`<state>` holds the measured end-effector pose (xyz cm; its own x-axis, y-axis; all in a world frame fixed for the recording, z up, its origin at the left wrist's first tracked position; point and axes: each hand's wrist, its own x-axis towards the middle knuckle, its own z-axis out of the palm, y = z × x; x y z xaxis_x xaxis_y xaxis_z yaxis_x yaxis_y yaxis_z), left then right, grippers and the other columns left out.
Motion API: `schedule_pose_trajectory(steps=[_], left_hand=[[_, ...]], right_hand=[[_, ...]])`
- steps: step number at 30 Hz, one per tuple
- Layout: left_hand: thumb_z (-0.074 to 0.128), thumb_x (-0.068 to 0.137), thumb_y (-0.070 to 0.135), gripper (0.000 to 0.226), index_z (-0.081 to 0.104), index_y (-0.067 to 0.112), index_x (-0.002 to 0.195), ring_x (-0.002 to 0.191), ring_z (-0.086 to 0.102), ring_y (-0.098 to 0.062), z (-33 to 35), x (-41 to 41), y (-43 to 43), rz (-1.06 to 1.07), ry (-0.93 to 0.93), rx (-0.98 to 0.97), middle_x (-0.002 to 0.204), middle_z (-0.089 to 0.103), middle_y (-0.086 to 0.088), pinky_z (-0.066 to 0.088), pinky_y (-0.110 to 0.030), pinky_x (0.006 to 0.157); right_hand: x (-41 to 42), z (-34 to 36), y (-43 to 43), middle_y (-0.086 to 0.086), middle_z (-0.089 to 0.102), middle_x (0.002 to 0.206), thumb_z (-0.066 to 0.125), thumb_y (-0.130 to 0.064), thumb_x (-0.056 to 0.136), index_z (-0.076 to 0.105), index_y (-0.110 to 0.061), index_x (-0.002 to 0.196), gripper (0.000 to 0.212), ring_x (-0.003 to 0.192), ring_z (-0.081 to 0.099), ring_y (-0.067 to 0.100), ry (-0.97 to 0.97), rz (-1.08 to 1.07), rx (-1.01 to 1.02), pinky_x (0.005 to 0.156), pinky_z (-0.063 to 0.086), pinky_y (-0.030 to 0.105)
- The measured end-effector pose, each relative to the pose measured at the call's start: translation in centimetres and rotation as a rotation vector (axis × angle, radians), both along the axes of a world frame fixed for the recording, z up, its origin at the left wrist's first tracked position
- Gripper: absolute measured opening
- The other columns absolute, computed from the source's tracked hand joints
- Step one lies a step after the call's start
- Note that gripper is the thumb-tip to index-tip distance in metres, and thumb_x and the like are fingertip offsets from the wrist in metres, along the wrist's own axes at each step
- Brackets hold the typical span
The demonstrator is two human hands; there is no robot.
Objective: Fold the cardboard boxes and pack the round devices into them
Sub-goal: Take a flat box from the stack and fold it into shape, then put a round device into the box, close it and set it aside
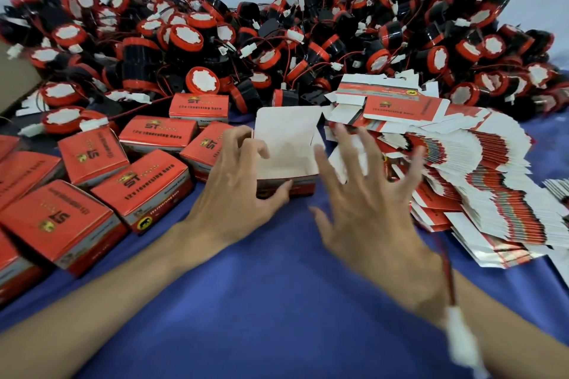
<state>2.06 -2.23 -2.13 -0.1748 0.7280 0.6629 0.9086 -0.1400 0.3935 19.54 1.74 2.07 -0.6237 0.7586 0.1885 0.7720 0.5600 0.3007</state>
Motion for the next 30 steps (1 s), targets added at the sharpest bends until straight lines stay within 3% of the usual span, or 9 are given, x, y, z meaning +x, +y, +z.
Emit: schedule_pose_trajectory(steps=[3,5,9,12,16,20,24,27,30], left_hand=[[0.081,0.073,0.025,0.059,0.037,0.019,0.112,0.097,0.040,-0.013,0.0,0.1,-0.1,-0.020,0.006,-0.022,0.114,0.042,-0.015,0.035,-0.021,0.074],[0.083,0.073,0.024,0.061,0.036,0.021,0.113,0.093,0.039,-0.011,0.0,0.0,-0.1,-0.024,-0.012,-0.012,0.112,0.042,-0.014,0.039,-0.027,0.070],[0.082,0.074,0.026,0.062,0.040,0.013,0.118,0.093,0.033,-0.004,-0.1,-0.1,-0.1,-0.021,-0.019,-0.035,0.112,0.040,-0.013,0.040,-0.028,0.072],[0.077,0.078,0.034,0.060,0.045,0.005,0.120,0.093,0.038,-0.009,-0.1,-0.2,-0.1,-0.038,-0.022,-0.044,0.112,0.041,-0.013,0.040,-0.029,0.073],[0.060,0.080,0.046,0.054,0.035,0.022,0.122,0.091,0.042,-0.010,-0.2,-0.4,0.1,-0.098,-0.080,-0.029,0.113,0.037,-0.003,0.040,-0.021,0.075],[0.070,0.080,0.035,0.058,0.035,0.024,0.124,0.093,0.040,-0.003,-0.5,-0.8,0.2,-0.153,-0.147,-0.019,0.114,0.031,0.008,0.034,-0.004,0.081],[0.072,0.079,0.030,0.061,0.037,0.012,0.125,0.094,0.044,-0.007,-0.6,-0.9,0.3,-0.160,-0.202,-0.049,0.114,0.033,0.008,0.036,-0.006,0.081],[0.072,0.081,0.026,0.062,0.035,0.013,0.129,0.097,0.046,-0.009,-0.6,-1.1,0.4,-0.171,-0.258,-0.065,0.113,0.037,0.003,0.040,-0.010,0.081],[0.073,0.082,0.027,0.063,0.031,0.021,0.128,0.100,0.046,-0.006,-0.8,-1.2,0.5,-0.168,-0.268,-0.072,0.115,0.041,0.000,0.039,-0.008,0.083]], right_hand=[[1.8,1.3,1.8,0.007,-0.014,0.159,0.053,-0.060,0.088,-0.042,-0.034,0.136,0.110,0.141,0.021,0.037,-0.023,-0.074,-0.203,0.095,0.041,0.058],[2.6,1.8,2.4,0.010,0.005,0.157,0.060,-0.048,0.089,-0.047,-0.030,0.133,0.117,0.111,0.047,0.031,-0.043,-0.026,-0.215,0.067,0.044,0.034],[2.5,2.1,2.6,0.005,0.040,0.130,0.060,-0.028,0.089,-0.003,-0.021,0.151,0.089,0.099,0.047,0.026,0.120,0.092,-0.168,0.068,0.035,0.028],[1.4,2.5,2.5,0.011,0.055,0.112,0.078,-0.033,0.077,0.053,-0.003,0.122,0.059,0.091,0.053,0.025,0.502,0.316,-0.089,0.071,0.030,0.020],[-0.6,3.8,2.1,-0.015,0.060,0.078,0.067,-0.056,0.077,0.054,-0.024,0.099,0.041,0.071,0.058,0.002,0.874,0.490,-0.442,0.063,0.042,0.010],[-2.7,3.8,2.7,-0.007,0.060,0.097,0.061,-0.027,0.094,0.035,-0.033,0.126,0.042,0.070,0.069,0.011,0.967,0.544,-0.745,0.055,0.056,0.022],[-3.5,3.2,3.8,-0.002,0.051,0.125,0.063,-0.028,0.090,0.032,-0.035,0.144,0.063,0.114,0.050,0.011,0.838,0.516,-0.654,0.095,0.044,0.025],[-3.2,3.1,4.4,-0.005,0.046,0.126,0.065,-0.024,0.090,0.039,-0.041,0.142,0.061,0.113,0.055,0.013,0.877,0.484,-0.892,0.098,0.046,0.030],[-3.0,3.0,4.7,-0.004,0.055,0.124,0.064,-0.011,0.091,0.050,-0.030,0.138,0.053,0.097,0.064,0.008,0.906,0.526,-0.784,0.083,0.050,0.017]])
